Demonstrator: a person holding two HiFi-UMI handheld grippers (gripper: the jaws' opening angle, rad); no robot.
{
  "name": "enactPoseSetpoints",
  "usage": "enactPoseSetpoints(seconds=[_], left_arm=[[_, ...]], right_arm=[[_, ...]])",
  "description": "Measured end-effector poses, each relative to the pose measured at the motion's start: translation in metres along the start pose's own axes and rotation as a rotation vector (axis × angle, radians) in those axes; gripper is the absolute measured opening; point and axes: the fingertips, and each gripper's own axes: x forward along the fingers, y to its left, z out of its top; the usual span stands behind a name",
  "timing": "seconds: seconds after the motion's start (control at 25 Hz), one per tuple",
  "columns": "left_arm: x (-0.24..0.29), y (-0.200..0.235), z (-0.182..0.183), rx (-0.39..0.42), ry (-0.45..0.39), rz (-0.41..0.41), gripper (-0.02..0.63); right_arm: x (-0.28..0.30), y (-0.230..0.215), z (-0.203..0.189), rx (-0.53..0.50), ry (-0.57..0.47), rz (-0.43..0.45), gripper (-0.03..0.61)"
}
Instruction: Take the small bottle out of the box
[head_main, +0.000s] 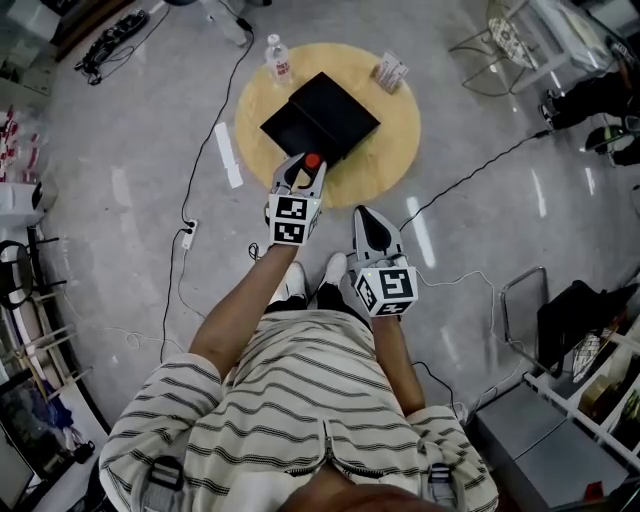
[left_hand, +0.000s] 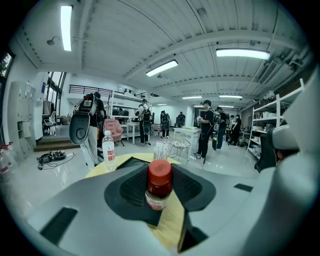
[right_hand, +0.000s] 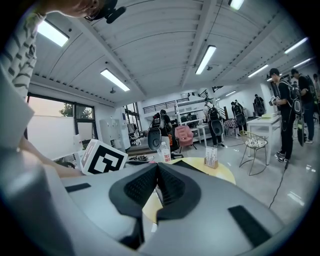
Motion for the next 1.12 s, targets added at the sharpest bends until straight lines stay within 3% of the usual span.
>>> enactPoseSetpoints(seconds=[0.56,1.12], left_arm=[[-0.045,-0.021,0.029,0.042,-0.057,-0.043,0.152],[-0.076,-0.042,0.034,0.108,-0.080,-0.099,0.152]], right_arm=[[-0.008,0.003,0.004,-0.017,-0.013,-0.010,0.018],[-0.009,0.003,0.012,-0.033,-0.032,-0.002,0.018]])
